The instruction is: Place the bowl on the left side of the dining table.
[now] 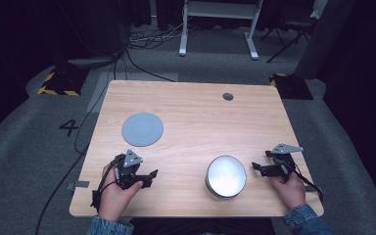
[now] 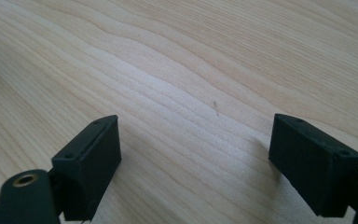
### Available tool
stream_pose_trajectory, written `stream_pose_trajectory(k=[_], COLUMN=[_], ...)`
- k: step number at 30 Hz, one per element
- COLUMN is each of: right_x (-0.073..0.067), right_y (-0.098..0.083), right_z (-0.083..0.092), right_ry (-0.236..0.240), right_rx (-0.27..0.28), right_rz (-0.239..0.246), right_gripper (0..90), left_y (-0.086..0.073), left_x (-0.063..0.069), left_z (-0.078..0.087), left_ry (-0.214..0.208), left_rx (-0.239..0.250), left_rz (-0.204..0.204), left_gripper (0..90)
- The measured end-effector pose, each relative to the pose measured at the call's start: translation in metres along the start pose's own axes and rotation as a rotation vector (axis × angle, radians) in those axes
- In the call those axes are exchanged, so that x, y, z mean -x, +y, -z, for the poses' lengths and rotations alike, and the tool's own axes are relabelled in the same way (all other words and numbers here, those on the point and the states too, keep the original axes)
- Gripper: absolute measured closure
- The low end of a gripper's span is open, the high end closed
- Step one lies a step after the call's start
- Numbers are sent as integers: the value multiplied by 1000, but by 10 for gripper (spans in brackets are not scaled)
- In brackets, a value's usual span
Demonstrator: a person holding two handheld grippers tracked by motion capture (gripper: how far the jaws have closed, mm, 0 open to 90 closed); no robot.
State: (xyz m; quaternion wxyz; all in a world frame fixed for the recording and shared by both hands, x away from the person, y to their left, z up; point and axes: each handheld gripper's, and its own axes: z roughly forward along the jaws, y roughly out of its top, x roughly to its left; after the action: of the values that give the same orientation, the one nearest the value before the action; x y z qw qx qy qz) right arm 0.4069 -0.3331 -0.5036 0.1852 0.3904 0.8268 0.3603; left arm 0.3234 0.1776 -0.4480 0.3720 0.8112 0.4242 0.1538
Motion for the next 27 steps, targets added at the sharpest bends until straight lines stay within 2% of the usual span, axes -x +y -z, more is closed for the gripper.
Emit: stream_pose_trajectory(k=[5,7,9,13,16,20,21,23,25,26,27], right_x=[0,0,0,0,0,0,0,0,0,0,0], right_y=[0,0,0,0,0,0,0,0,0,0,0], right_z=[0,0,0,0,0,0,0,0,0,0,0], right_ry=[0,-1,0,0,0,0,-1,-1,-1,-1,-1], right_rx=[0,-1,0,0,0,0,0,0,0,0,0], right_rz=[0,-1,0,0,-1,0,0,0,0,0,0], right_gripper=[167,167,167,167,166,166,166,166,166,166,166], left_y=[13,23,26,41,49,57,61,63,70,70,75], left_x=[4,8,10,16,20,22,25,27,34,34,43], left_z=[4,8,9,11,13,16,17,17,16,16,14], left_ry=[5,-20,-24,-36,-34,-26,-43,-48,-66,-66,-85], left_rx=[9,26,35,48,62,74,78,77,68,68,63], left_rz=[-26,-44,-46,-81,-101,-107,-112,-117,-146,-146,-160], left_gripper=[254,254,254,254,256,263,263,261,260,260,259])
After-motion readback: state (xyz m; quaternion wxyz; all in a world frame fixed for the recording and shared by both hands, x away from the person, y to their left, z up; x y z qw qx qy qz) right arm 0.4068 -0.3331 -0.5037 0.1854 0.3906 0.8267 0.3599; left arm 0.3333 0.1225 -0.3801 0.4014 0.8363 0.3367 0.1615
